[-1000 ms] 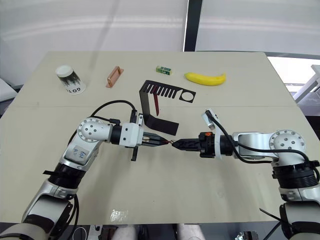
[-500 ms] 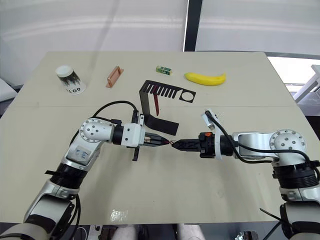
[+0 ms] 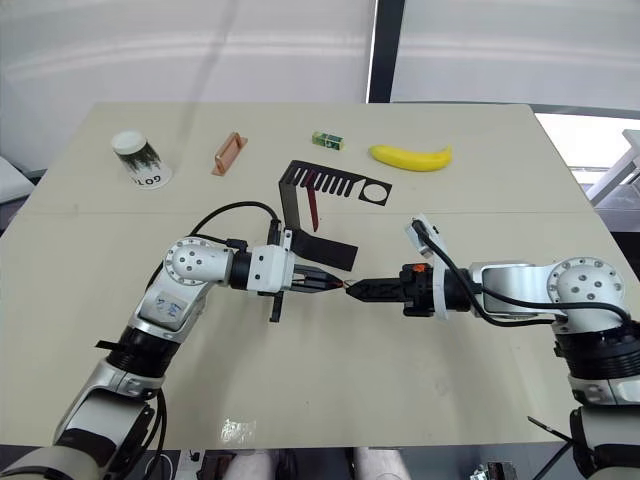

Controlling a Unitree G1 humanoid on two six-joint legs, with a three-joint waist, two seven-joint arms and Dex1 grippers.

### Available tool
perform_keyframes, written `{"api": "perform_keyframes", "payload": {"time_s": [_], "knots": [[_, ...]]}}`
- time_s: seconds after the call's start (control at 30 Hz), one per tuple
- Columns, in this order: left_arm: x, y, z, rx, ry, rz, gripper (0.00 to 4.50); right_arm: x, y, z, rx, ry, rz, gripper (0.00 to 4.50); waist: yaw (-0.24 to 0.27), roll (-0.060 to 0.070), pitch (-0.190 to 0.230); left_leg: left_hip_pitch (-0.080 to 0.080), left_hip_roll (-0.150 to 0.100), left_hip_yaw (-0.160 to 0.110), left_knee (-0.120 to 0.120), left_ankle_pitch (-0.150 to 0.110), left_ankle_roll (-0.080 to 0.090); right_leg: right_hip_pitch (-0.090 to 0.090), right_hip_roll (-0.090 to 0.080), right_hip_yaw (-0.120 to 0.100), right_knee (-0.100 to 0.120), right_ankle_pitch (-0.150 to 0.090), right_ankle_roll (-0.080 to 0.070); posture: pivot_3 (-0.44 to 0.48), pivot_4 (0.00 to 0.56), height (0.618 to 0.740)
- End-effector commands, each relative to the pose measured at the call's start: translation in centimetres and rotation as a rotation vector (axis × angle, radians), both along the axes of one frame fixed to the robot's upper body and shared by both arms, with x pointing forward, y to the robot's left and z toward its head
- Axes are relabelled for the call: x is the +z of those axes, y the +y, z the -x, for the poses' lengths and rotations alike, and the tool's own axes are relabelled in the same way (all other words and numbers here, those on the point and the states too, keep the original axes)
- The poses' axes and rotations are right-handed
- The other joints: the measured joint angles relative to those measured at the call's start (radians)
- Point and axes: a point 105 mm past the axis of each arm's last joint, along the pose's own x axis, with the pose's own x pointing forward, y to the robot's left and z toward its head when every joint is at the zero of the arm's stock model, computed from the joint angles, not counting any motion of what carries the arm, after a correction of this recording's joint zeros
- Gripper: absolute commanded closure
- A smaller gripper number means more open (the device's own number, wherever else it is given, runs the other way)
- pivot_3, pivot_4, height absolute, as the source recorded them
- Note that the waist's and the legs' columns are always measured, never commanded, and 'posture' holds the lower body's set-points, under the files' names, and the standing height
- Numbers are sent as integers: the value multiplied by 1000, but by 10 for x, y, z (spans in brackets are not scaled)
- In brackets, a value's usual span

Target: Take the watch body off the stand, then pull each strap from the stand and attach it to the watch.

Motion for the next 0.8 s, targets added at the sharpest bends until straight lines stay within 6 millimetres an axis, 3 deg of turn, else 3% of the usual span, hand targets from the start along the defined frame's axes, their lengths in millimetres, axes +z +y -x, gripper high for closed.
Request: {"api": "perform_keyframes", "payload": {"time_s": [0.03, 0.8], "knots": [[14, -8, 3, -19, -40, 41, 4500, 10, 11, 12, 82, -34, -41, 2989, 0, 0, 0, 0, 0, 0, 0, 0, 0, 0, 0, 0, 0, 0, 0, 0, 150, 740], [15, -13, 4, -19, -38, 49, 4500, 12, 17, 12, 89, -50, -52, 2989, 0, 0, 0, 0, 0, 0, 0, 0, 0, 0, 0, 0, 0, 0, 0, 0, 150, 740]]}}
